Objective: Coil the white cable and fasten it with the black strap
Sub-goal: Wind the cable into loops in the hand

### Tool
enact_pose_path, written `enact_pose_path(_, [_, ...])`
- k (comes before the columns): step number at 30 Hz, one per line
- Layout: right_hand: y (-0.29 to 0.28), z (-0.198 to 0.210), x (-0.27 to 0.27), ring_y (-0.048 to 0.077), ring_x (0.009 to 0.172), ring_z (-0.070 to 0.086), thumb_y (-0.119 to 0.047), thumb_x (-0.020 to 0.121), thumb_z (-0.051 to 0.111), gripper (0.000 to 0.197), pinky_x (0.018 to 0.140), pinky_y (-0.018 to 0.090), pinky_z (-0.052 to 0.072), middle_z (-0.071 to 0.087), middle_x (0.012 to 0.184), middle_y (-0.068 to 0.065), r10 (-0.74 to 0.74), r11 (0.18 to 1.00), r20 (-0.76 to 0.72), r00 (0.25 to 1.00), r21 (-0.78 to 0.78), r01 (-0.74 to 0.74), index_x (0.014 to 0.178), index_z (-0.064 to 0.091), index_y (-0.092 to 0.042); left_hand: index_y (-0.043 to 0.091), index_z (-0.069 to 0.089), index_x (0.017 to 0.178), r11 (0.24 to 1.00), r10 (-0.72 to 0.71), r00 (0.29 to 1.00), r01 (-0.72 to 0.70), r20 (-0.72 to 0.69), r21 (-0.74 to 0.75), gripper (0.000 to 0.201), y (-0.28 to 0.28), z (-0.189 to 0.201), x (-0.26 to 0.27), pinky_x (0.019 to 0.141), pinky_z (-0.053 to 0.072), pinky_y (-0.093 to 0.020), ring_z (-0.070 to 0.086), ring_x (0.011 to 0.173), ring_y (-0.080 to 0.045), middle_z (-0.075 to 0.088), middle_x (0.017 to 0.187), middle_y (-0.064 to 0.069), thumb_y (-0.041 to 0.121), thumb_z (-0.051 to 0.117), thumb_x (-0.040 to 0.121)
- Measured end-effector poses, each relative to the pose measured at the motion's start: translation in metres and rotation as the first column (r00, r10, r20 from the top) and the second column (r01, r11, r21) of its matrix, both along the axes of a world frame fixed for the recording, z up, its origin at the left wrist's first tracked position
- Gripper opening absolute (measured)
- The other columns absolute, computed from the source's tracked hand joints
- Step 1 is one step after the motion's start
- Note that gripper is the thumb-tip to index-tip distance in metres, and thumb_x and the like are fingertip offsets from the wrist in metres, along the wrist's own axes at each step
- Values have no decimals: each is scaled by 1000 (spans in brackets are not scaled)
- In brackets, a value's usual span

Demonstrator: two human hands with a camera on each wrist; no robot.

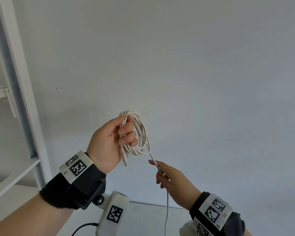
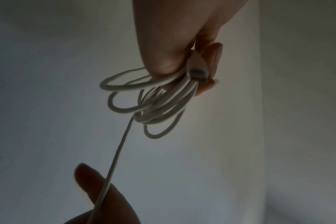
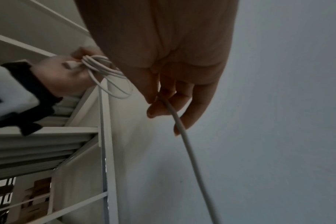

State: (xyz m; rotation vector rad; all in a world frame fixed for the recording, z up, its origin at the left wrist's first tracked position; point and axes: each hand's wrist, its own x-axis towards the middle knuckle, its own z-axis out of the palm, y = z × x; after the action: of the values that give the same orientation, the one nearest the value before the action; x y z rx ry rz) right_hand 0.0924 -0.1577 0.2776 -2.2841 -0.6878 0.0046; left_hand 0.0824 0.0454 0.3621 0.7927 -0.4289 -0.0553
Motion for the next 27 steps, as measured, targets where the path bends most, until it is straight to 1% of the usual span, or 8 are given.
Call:
enact_pose_path(3, [6, 0, -5, 8, 63, 51, -2, 90, 36, 54, 68, 18, 48, 49, 82, -11, 12, 997, 6, 1000, -73, -11, 134, 35, -34, 12, 45, 80, 997, 53, 998, -54, 28, 57, 14, 2, -4, 3, 50, 43, -22, 34, 41, -9, 37, 53, 8, 21, 39, 88])
enact_pose_path(8, [9, 7, -12, 10, 58, 57, -5, 88, 43, 29, 64, 26, 55, 59, 77, -7, -81, 997, -78, 994, 7, 82, 109, 55, -21, 14, 41, 73, 984, 124, 990, -131, 65, 121, 21, 3, -7, 9, 57, 47, -25, 38, 47, -11, 40, 58, 6, 19, 38, 93])
enact_pose_path(12, [4, 12, -12, 10, 55, 56, -13, 91, 43, 18, 65, 28, 55, 62, 66, -5, -74, 996, -153, 985, -70, 64, 97, 59, -18, 14, 40, 72, 968, 197, 979, -203, 55, 150, 25, 1, -7, 9, 58, 49, -25, 40, 49, -12, 39, 59, 4, 16, 36, 96])
enact_pose_path(14, [3, 11, -13, 9, 54, 53, -15, 91, 41, 20, 69, 30, 54, 60, 62, -7, -66, 990, -144, 987, -133, 47, 101, 58, -20, 14, 42, 73, 957, 236, 970, -241, 51, 162, 25, 1, -7, 9, 60, 51, -26, 43, 51, -13, 41, 59, 4, 16, 36, 97])
enact_pose_path(17, [5, 8, -17, 4, 59, 50, -7, 90, 37, 36, 67, 21, 47, 54, 65, -14, -8, 968, -76, 997, -250, -11, 120, 47, -26, 9, 43, 83, 916, 314, 945, -327, 90, 232, 18, 0, -10, 10, 70, 53, -35, 52, 55, -14, 47, 60, 4, 14, 36, 98])
enact_pose_path(20, [10, 10, -22, 9, 73, 51, 6, 83, 34, 60, 81, 24, 47, 48, 72, -16, 120, 942, 50, 991, -322, -98, 132, 34, -29, 7, 46, 92, 820, 382, 905, -425, 186, 384, 13, -2, -16, 8, 85, 48, -55, 65, 63, -19, 56, 61, 6, 13, 36, 98])
enact_pose_path(22, [14, 17, -26, 9, 77, 48, 7, 82, 35, 65, 82, 24, 45, 51, 81, -12, 159, 934, 129, 979, -340, -107, 135, 32, -30, 6, 47, 93, 709, 401, 872, -489, 280, 508, 15, -3, -20, 6, 88, 46, -58, 70, 72, -23, 62, 63, 7, 15, 36, 98])
enact_pose_path(27, [20, 39, -34, 11, 81, 55, -5, 89, 46, 36, 74, 19, 43, 61, 93, -2, 186, 957, 336, 923, -277, -92, 118, 54, -25, 8, 48, 94, 512, 294, 843, -537, 450, 670, 16, -7, -27, -1, 83, 51, -38, 70, 76, -20, 69, 70, 6, 20, 37, 97])
